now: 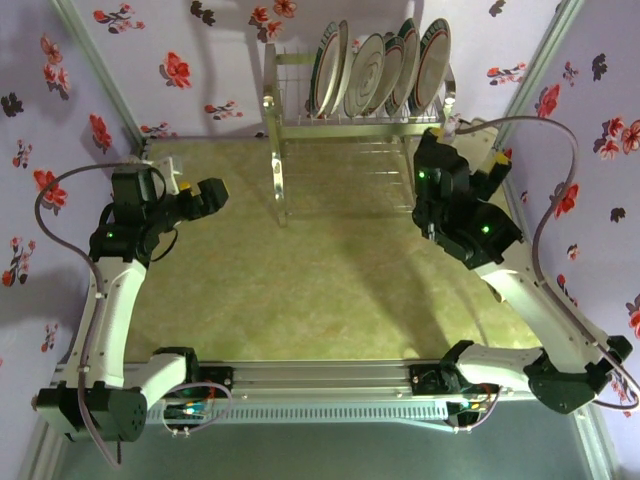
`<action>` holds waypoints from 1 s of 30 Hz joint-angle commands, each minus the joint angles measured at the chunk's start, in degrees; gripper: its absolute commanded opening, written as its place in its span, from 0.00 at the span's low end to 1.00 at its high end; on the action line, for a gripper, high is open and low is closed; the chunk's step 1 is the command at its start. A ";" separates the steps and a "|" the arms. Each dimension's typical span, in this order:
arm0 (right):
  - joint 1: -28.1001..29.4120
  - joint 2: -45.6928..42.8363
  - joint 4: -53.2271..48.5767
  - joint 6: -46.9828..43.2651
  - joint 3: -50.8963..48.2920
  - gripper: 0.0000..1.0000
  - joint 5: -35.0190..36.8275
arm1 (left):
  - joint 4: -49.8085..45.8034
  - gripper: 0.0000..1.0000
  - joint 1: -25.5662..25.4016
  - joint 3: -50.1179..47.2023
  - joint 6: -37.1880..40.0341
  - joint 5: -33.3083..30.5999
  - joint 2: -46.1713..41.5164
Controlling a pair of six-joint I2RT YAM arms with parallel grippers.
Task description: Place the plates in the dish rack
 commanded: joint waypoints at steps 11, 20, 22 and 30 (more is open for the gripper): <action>-2.38 -9.17 -0.37 -0.92 -16.43 0.99 -5.10 | 21.78 1.00 0.37 -16.98 3.86 -8.31 -10.21; -5.13 -14.68 8.36 -9.16 -28.34 0.99 -8.09 | 25.47 1.00 0.39 -23.02 9.28 -17.72 -13.04; -5.96 -16.17 11.99 -12.04 -31.51 0.99 -10.07 | 25.71 1.00 0.40 -24.18 10.26 -19.53 -13.07; -13.21 -16.95 16.43 -14.25 -37.82 0.99 -21.28 | 40.69 1.00 0.46 -36.26 20.03 -22.28 -13.89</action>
